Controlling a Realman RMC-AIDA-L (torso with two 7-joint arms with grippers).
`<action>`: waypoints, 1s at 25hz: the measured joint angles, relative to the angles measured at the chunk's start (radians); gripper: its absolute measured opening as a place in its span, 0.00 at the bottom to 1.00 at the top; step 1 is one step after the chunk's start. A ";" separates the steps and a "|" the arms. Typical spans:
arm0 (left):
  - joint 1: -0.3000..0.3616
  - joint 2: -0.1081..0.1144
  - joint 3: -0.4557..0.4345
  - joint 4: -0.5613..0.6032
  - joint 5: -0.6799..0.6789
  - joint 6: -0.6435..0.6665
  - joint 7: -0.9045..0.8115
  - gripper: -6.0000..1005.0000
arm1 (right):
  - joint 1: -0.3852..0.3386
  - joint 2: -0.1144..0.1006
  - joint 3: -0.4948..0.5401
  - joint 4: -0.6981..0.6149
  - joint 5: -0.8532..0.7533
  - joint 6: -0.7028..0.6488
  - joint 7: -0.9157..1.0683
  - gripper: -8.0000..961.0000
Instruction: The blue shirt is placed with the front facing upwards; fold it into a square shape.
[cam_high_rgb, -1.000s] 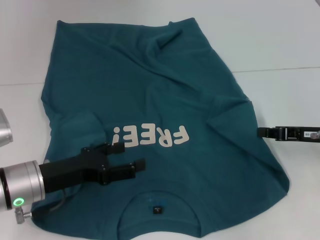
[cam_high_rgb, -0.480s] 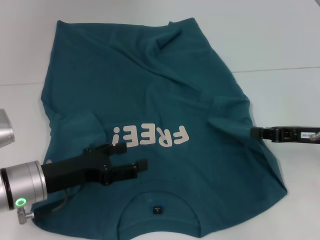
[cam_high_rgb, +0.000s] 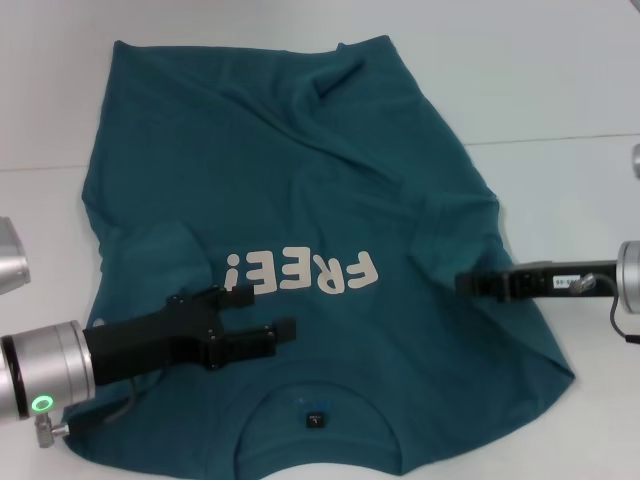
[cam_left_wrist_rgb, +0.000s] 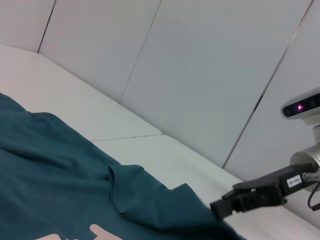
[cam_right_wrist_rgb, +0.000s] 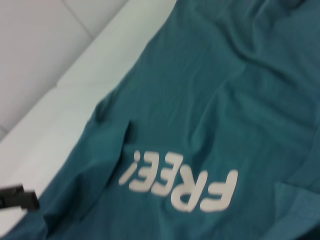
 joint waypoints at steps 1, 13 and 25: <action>0.000 0.000 0.000 0.000 0.000 0.000 0.000 0.95 | 0.002 0.001 -0.005 0.000 -0.009 0.000 0.000 0.10; 0.001 0.000 0.000 0.000 0.000 0.000 0.000 0.95 | 0.008 -0.009 -0.023 -0.026 -0.078 -0.051 0.020 0.27; 0.000 0.000 0.000 0.000 -0.003 0.000 0.004 0.95 | 0.001 0.008 0.029 -0.019 -0.083 0.078 0.021 0.75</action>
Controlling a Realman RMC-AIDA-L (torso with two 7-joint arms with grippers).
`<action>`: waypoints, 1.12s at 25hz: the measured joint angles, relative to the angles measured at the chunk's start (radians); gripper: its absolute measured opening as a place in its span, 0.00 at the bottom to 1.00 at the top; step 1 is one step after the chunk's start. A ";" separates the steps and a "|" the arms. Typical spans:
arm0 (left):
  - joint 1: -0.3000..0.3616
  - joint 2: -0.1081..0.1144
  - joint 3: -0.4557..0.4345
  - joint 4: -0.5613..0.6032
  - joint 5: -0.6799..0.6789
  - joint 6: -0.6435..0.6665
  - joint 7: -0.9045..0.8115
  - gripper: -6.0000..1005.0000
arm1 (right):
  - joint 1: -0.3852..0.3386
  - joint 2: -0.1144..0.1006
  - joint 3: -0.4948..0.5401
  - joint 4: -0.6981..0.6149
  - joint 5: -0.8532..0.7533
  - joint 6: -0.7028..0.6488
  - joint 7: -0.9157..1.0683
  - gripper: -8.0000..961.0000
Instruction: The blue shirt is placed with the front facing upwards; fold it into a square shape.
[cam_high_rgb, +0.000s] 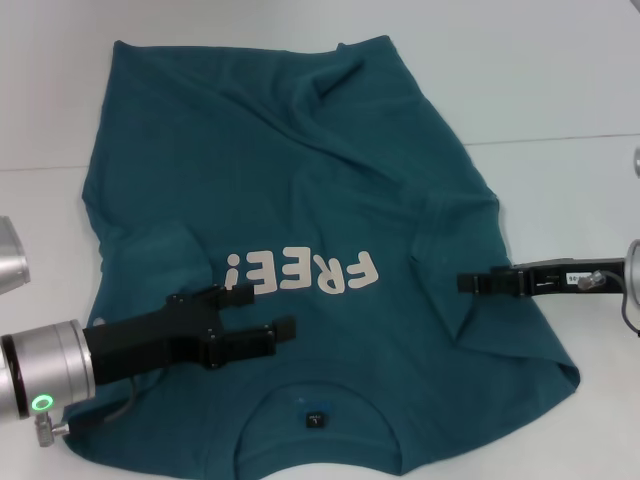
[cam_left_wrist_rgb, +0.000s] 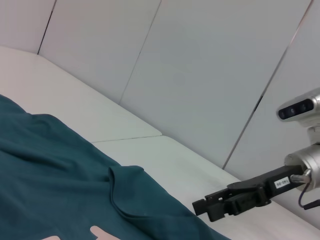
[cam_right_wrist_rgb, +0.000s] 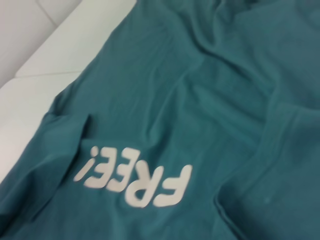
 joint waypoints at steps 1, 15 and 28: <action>0.000 0.000 0.000 0.000 0.000 0.000 0.000 0.95 | 0.001 0.003 -0.002 0.001 -0.001 0.012 0.000 0.80; 0.000 0.001 0.000 0.000 -0.012 0.000 0.002 0.94 | 0.053 0.019 -0.024 0.069 0.000 0.021 -0.019 0.79; 0.000 0.003 -0.001 0.000 -0.010 -0.024 0.001 0.95 | 0.067 0.031 -0.019 0.048 0.066 -0.137 -0.074 0.79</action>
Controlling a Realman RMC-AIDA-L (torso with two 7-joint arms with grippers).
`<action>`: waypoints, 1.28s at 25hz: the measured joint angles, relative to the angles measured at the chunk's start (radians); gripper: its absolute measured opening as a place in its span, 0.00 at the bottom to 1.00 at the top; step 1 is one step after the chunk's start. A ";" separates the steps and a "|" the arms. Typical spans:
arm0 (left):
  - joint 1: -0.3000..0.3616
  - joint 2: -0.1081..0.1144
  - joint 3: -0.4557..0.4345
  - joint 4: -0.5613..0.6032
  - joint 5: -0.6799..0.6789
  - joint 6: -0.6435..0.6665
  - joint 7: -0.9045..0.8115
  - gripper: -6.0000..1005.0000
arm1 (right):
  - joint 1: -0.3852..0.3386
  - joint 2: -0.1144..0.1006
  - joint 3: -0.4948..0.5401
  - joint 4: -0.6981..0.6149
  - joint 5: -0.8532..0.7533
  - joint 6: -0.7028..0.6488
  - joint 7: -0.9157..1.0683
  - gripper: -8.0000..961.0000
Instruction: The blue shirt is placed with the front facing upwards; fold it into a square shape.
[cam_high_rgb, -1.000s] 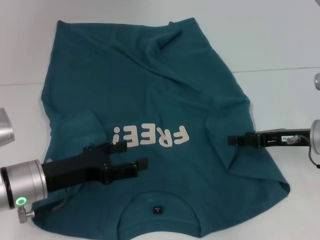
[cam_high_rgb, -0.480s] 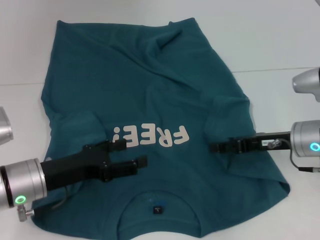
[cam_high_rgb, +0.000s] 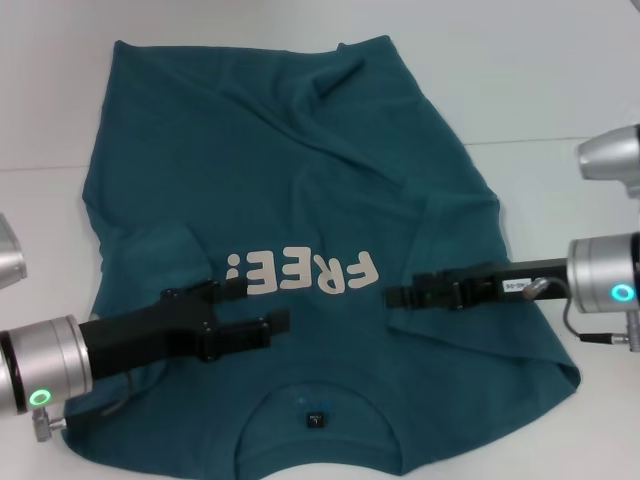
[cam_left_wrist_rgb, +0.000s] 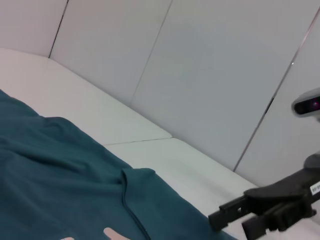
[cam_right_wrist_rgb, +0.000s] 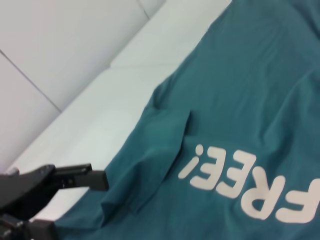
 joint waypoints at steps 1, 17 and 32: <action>0.000 0.000 0.001 0.001 0.001 -0.001 -0.002 0.95 | -0.008 -0.004 0.001 -0.002 0.012 -0.003 0.000 0.79; 0.037 0.019 -0.005 0.104 0.061 -0.013 -0.308 0.95 | -0.105 -0.030 0.043 -0.003 0.105 0.002 -0.095 0.89; 0.082 0.067 -0.082 0.301 0.329 0.033 -0.693 0.94 | -0.100 -0.036 0.053 -0.003 0.106 0.008 -0.082 0.96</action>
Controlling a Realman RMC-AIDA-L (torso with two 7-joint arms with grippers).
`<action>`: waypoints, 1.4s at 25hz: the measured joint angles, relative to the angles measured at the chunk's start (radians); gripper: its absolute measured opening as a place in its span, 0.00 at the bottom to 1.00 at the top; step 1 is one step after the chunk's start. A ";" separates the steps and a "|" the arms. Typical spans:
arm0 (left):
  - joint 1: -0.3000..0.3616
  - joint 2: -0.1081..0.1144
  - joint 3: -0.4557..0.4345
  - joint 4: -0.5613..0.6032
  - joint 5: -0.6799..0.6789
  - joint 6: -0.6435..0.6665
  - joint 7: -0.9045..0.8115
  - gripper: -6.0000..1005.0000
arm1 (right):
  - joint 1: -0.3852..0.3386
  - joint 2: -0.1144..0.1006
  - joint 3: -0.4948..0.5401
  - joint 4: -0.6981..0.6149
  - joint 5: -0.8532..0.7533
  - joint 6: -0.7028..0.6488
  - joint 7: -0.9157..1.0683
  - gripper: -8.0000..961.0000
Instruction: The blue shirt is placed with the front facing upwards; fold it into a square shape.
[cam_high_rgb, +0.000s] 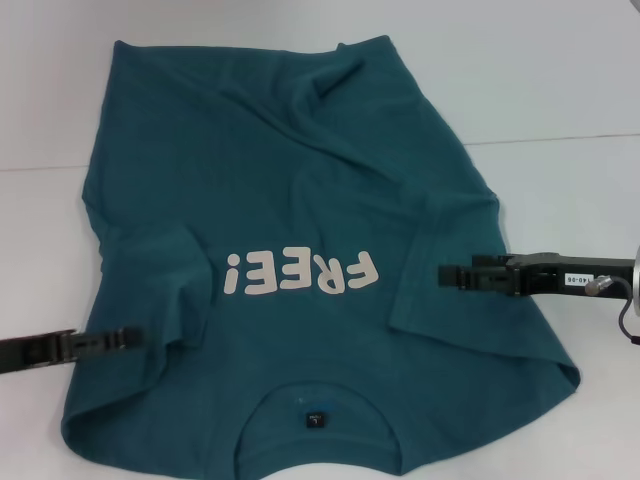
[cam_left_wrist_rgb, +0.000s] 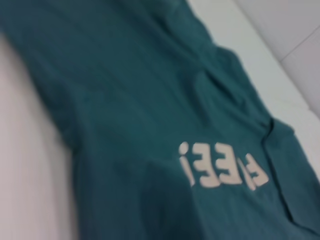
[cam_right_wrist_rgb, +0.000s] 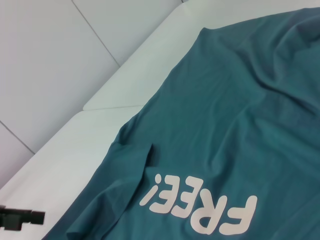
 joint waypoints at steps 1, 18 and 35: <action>-0.001 0.005 -0.014 0.009 0.023 0.016 -0.017 0.94 | 0.000 0.000 0.000 -0.001 0.000 0.000 0.000 0.96; -0.010 0.029 -0.088 0.045 0.242 0.108 -0.131 0.94 | 0.003 -0.015 0.030 -0.003 0.000 0.000 0.001 0.96; -0.027 0.025 -0.041 0.032 0.284 0.128 -0.140 0.94 | -0.006 -0.023 0.051 -0.002 0.000 -0.008 0.003 0.96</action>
